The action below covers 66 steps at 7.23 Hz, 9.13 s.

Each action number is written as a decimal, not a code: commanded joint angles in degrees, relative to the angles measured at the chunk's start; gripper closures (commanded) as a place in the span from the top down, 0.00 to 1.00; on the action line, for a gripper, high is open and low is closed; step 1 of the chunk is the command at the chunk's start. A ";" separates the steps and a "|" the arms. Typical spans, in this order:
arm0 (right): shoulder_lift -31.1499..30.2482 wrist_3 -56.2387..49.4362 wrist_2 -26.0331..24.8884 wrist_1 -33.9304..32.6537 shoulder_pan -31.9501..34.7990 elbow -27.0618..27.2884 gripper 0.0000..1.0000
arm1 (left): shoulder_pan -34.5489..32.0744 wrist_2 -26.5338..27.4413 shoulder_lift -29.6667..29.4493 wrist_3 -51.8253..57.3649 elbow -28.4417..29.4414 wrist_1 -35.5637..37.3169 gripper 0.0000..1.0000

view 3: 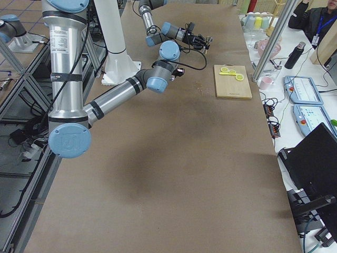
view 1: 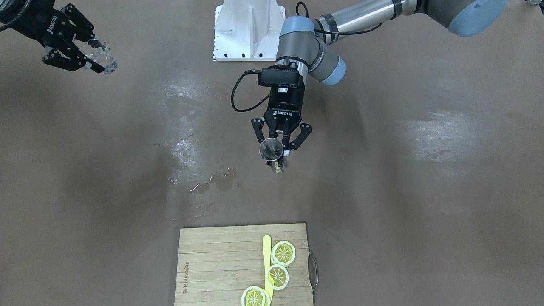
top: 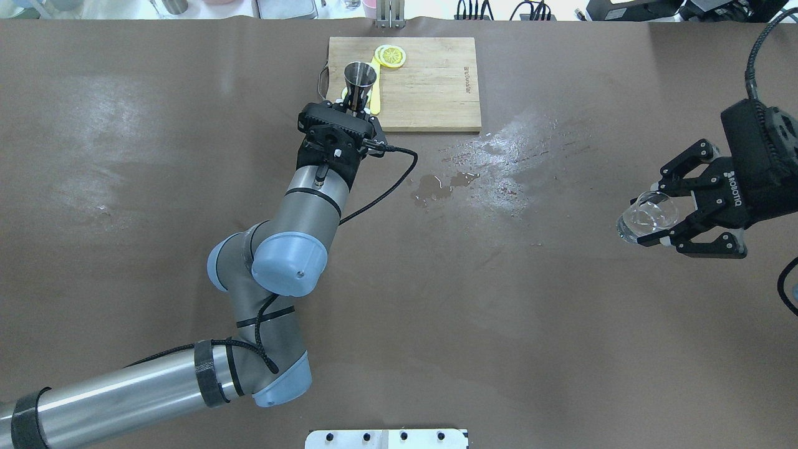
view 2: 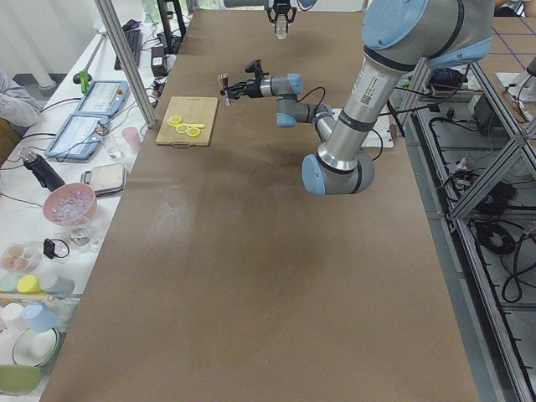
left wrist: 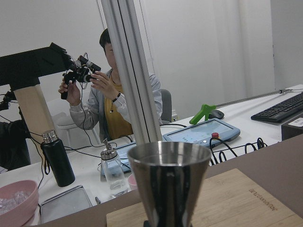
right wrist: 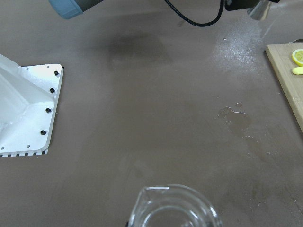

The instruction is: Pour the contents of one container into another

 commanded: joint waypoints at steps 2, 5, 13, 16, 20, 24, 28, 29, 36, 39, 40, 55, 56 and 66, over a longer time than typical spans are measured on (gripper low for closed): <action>11.04 -2.06 -2.00 -12.97 -1.96 -0.93 0.00 | 1.63 -1.76 -2.12 0.35 -0.09 -0.04 0.00; 19.13 -6.38 -3.24 -13.17 -2.32 -9.77 0.00 | 1.98 -1.68 -1.96 2.72 -0.09 -0.21 0.00; 35.75 -20.01 -2.89 -22.54 -2.41 -23.34 0.00 | 2.60 -1.24 -1.52 2.72 -0.27 -0.48 0.00; 44.26 -22.19 -2.02 -31.16 1.18 -28.42 0.00 | 2.60 -1.24 -1.34 2.72 0.08 -0.48 0.00; 57.90 -25.81 -3.15 -37.68 1.11 -42.30 0.00 | 2.60 -1.50 -1.52 2.72 -0.09 -0.48 0.00; 61.52 -30.12 -8.08 -45.77 -1.53 -42.07 0.00 | 2.86 -1.41 -1.43 2.63 -0.09 -0.57 0.00; 59.06 -30.20 -11.94 -49.20 -3.99 -37.15 0.00 | 4.09 -1.15 -1.52 2.63 -0.09 -0.57 0.00; 58.97 -30.20 -14.47 -50.77 -4.86 -36.45 0.00 | 4.09 -1.15 -1.60 2.63 -0.09 -0.57 0.00; 59.24 -30.20 -20.90 -58.25 -7.51 -32.40 0.00 | 4.09 -1.59 -1.08 2.63 -0.09 -0.57 0.00; 59.94 -30.20 -25.03 -60.37 -7.59 -32.48 0.00 | 4.09 -1.41 -0.99 2.72 -0.09 -0.48 0.00; 60.55 -29.94 -26.43 -60.54 -8.81 -32.83 0.00 | 4.09 -1.33 -0.73 2.72 0.08 -0.57 0.00; 66.88 -29.41 -37.34 -63.80 -13.66 -40.21 0.00 | 4.09 -1.41 -0.64 2.72 0.00 -0.74 0.00; 67.06 -29.41 -38.13 -64.23 -14.27 -40.13 0.00 | 4.09 -1.41 -0.64 2.72 0.09 -0.74 0.00; 68.99 -32.14 -45.07 -69.15 -17.61 -41.01 0.00 | 4.09 -1.41 -0.55 2.72 0.35 -0.74 0.00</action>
